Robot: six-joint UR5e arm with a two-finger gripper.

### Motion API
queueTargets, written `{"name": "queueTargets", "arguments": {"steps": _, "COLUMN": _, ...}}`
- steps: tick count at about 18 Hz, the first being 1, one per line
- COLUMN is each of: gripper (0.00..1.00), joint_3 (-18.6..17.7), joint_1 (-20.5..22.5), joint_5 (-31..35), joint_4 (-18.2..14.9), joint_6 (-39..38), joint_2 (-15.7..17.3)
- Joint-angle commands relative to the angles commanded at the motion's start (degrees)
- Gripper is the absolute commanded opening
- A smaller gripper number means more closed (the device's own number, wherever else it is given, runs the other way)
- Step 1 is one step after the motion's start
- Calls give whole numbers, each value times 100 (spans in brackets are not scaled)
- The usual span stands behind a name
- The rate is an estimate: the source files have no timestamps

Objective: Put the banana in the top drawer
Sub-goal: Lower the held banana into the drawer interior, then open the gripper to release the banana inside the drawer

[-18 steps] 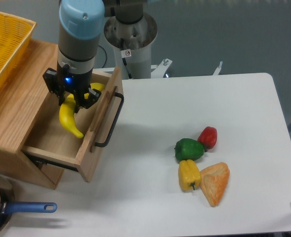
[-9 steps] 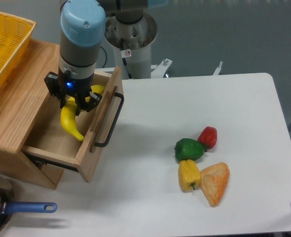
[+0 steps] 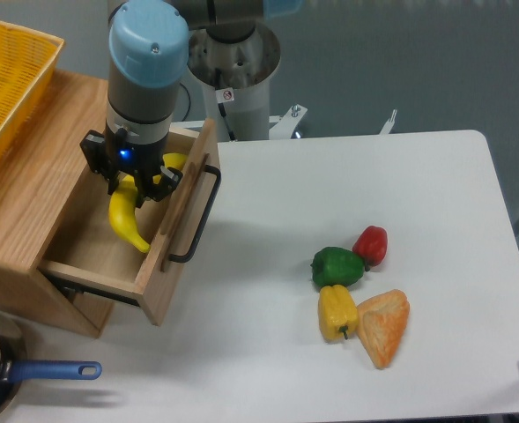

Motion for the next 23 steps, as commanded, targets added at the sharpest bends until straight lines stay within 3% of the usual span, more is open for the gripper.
{"name": "queueTargets", "arguments": {"steps": 18, "gripper": 49, "joint_3": -27, "joint_1": -97, "joint_5": 0, "joint_4": 26, "joint_6": 9, "joint_2": -114}}
{"name": "queueTargets", "arguments": {"steps": 20, "gripper": 54, "joint_3": -27, "joint_1": -97, "joint_5": -9, "joint_4": 26, "joint_6": 17, "joint_2": -114}}
{"name": "queueTargets", "arguments": {"steps": 23, "gripper": 71, "joint_3": -18, "joint_1": -97, "joint_5": 0, "joint_4": 96, "joint_6": 18, "joint_2": -79}}
